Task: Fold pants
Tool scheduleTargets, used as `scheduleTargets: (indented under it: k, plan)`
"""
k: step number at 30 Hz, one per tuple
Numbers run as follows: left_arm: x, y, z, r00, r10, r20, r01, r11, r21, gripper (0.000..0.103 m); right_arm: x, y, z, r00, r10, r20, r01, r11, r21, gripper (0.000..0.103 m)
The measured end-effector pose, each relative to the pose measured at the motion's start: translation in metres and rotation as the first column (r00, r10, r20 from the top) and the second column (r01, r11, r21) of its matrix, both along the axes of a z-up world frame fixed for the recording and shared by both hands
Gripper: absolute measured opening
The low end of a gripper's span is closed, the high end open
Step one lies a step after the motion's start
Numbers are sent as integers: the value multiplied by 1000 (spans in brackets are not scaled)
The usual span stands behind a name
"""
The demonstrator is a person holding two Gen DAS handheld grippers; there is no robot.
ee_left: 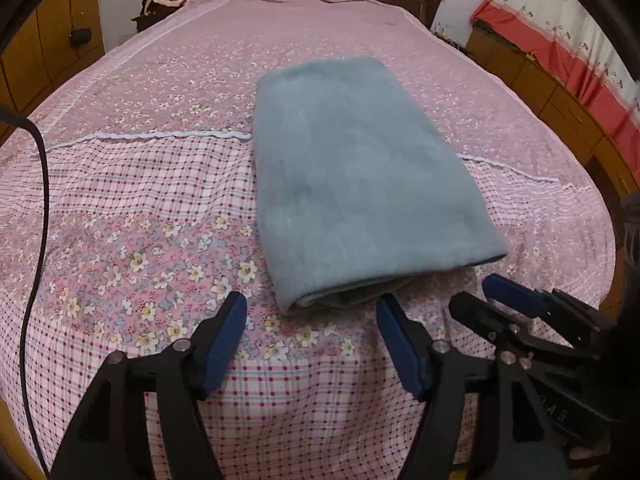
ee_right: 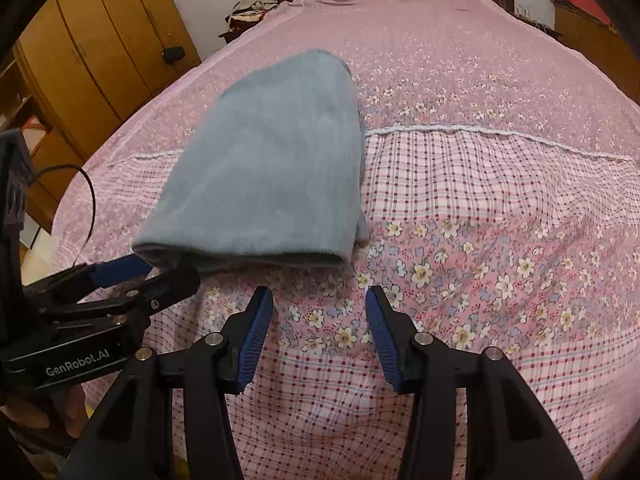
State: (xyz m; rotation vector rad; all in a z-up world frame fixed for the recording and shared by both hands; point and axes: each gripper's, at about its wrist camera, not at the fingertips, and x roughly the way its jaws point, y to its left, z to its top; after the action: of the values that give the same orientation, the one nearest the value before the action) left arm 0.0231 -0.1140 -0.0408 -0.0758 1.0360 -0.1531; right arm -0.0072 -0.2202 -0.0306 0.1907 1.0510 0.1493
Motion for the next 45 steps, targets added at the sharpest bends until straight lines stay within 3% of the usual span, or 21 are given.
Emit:
scheduleTargets:
  k: [45]
  plan:
    - [-15,1,6,1000,2,0,-2,1000,-5,71,-1,0,-2,1000,-11,-18,12,999,30,51]
